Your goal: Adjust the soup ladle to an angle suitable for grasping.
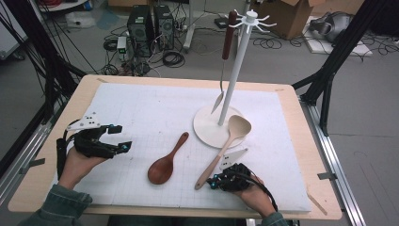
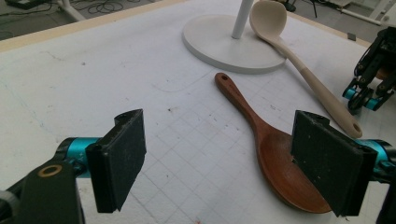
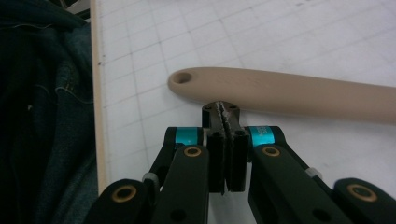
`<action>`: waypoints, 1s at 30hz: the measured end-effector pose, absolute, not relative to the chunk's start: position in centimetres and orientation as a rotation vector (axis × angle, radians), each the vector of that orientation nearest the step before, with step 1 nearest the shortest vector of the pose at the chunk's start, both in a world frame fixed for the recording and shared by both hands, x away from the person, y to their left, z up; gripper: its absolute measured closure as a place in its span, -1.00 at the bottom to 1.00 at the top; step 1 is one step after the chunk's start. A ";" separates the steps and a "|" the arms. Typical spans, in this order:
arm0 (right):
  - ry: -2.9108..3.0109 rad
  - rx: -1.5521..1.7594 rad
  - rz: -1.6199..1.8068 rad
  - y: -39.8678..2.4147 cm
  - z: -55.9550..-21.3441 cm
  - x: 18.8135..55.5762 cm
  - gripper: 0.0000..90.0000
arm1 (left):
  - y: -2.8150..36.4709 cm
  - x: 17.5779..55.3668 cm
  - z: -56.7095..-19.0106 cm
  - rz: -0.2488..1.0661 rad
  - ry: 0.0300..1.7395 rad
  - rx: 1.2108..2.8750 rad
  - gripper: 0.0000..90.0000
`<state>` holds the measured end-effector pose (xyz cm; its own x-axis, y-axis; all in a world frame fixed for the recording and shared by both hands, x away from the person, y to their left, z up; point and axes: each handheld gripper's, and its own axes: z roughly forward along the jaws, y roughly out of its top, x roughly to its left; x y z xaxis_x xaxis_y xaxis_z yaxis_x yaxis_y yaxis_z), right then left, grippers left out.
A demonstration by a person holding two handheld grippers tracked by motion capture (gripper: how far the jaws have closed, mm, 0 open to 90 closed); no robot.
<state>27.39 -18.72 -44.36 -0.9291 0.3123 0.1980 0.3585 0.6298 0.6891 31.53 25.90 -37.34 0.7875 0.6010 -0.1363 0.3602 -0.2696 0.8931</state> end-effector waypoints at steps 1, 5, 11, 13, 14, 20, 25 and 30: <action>-2.781 -0.556 -1.195 -18.5 -44.4 27.3 0.99 | 25.9 31.5 -37.3 0.276 0.729 1.889 -0.58; -2.780 -0.529 -1.194 -18.0 -44.4 27.0 0.99 | 25.9 31.5 -37.4 0.276 0.732 1.887 -0.58; -2.788 -0.487 -1.209 -17.4 -44.4 26.9 0.99 | 25.9 31.5 -37.3 0.278 0.727 1.892 -0.58; -2.790 -0.489 -1.212 -17.2 -44.3 26.9 0.99 | 25.9 31.4 -37.3 0.279 0.730 1.892 -0.58; -2.791 -0.486 -1.215 -17.2 -44.2 26.9 0.99 | 25.9 31.5 -37.3 0.280 0.729 1.892 -0.57; -2.791 -0.484 -1.207 -17.0 -44.2 27.0 0.99 | 25.8 31.5 -37.3 0.278 0.731 1.890 -0.57; -2.795 -0.426 -1.178 -16.4 -44.3 26.5 0.99 | 25.9 31.5 -37.3 0.277 0.732 1.891 -0.58; -2.788 -0.409 -1.193 -16.0 -44.3 26.6 0.99 | 25.9 31.5 -37.3 0.276 0.735 1.889 -0.58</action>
<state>26.62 -15.96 -44.32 -0.9610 0.2114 0.1785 0.2750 0.6608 0.6984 31.47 25.86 -37.33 0.7854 0.6034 -0.1379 0.3632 -0.2689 0.8920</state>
